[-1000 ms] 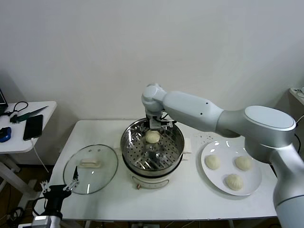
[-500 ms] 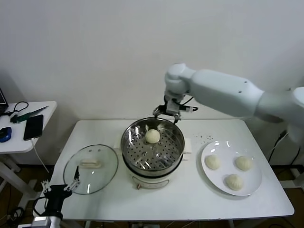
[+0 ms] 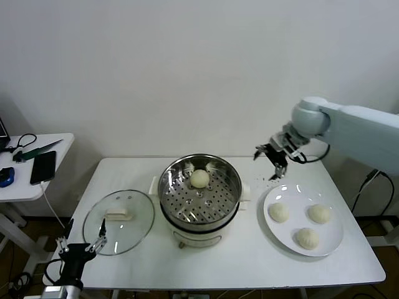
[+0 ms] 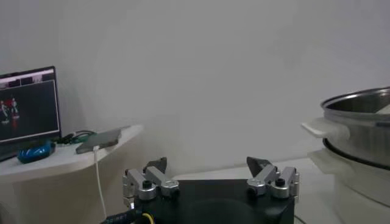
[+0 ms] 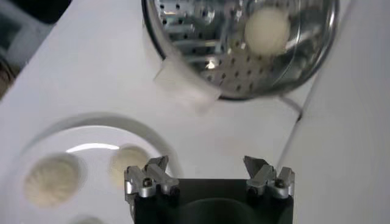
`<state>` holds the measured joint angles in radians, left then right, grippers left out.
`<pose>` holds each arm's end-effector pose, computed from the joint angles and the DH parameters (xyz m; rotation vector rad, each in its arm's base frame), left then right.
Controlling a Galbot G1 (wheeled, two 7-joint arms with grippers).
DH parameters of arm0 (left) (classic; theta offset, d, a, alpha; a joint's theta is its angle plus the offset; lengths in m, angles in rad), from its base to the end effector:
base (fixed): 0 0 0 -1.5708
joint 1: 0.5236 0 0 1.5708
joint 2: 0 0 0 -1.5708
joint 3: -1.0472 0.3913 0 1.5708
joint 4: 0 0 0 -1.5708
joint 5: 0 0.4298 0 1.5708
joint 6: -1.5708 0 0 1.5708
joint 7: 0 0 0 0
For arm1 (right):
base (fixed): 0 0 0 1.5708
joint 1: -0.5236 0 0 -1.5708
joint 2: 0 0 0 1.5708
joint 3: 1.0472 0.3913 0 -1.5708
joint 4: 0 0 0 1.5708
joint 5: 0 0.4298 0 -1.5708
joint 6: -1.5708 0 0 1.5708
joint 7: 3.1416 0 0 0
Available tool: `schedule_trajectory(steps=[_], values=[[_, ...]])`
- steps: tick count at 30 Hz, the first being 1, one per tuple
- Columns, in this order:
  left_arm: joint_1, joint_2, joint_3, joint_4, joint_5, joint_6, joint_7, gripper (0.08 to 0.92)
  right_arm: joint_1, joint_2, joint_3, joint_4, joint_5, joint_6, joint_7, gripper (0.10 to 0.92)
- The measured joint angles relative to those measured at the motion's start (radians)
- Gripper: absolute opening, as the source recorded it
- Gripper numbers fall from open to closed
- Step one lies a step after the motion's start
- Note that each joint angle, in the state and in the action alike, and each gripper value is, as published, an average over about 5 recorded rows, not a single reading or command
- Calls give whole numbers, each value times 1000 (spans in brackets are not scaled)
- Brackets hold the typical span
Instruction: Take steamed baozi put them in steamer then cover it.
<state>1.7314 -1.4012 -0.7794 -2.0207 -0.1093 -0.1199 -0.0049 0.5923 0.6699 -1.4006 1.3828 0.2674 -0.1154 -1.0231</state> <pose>0.1733 0.1310 -0.3800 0.1987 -3.0397 -0.2732 0.6120 -0.1237 -0.1044 1.4308 -1.3494 1.5104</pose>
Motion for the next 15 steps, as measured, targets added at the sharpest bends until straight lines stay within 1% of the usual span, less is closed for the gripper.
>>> schedule_trajectory(steps=[7, 15], values=[[10, -2, -6, -1, 2, -1, 1, 823, -163, -43, 100, -54, -15, -79, 4, 823], [9, -12, -8, -2, 13, 3, 2, 823, -310, -28, 194, -143, -44, -112, 0, 823]])
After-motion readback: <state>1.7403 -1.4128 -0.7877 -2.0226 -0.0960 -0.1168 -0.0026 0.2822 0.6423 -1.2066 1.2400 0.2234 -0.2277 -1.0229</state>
